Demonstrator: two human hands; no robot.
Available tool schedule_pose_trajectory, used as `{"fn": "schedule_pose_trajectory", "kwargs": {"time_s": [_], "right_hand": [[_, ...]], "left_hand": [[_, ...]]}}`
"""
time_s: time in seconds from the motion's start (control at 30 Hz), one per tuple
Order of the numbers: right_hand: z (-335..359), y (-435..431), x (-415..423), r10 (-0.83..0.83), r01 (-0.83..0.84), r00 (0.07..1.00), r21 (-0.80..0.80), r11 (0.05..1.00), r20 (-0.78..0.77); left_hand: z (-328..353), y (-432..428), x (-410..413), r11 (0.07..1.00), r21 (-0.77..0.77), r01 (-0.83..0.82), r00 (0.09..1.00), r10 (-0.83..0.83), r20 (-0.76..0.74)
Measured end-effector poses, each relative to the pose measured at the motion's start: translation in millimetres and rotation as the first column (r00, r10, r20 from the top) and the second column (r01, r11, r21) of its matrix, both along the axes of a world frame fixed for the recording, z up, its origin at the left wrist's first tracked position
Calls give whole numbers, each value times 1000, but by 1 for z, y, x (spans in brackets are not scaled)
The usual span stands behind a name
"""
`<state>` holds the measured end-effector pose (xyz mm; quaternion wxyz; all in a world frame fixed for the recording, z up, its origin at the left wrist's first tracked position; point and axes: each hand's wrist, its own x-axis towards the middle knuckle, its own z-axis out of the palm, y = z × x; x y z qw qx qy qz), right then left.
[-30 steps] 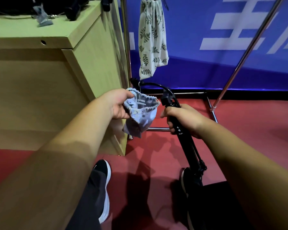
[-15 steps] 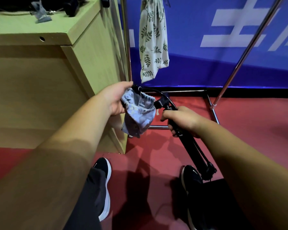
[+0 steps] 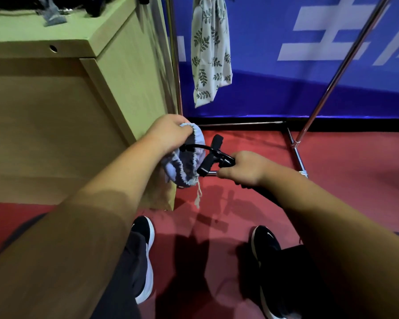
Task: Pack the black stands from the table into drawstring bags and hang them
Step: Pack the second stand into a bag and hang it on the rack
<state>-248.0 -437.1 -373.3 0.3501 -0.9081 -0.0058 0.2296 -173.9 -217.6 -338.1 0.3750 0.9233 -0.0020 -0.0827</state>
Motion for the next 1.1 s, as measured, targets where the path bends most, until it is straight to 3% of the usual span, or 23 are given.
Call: {"fn": "schedule_pose_trajectory", "kwargs": {"time_s": [0.2,0.33,0.4,0.5,0.77,0.93,1.1], "right_hand": [[0,10,-3,117,-94,986,-181,979,121],[-4,16,-6,202,-166,967,-214,963,158],[-1,18,-7,228,-192,957,-198,961,179],[3,19,-8,276,-248,951,-191,950,139],[8,20,-13,275,-274,961,-162,948,-18],[-2,10,-6,114,-111,979,28,993,-167],[-8,5,2,-35,72,981,187,980,-191]], "left_hand": [[-6,-8,-6,961,277,16,998,-34,59],[-8,-8,-6,929,366,-44,998,56,-22],[-6,-7,-7,941,332,-62,989,103,-107],[1,-7,-11,981,160,-111,955,150,-257],[-6,-16,-19,983,121,138,960,-103,-261],[-3,-15,-21,978,-30,206,951,-208,-230],[1,-13,-23,958,-16,286,947,-285,-150]]}}
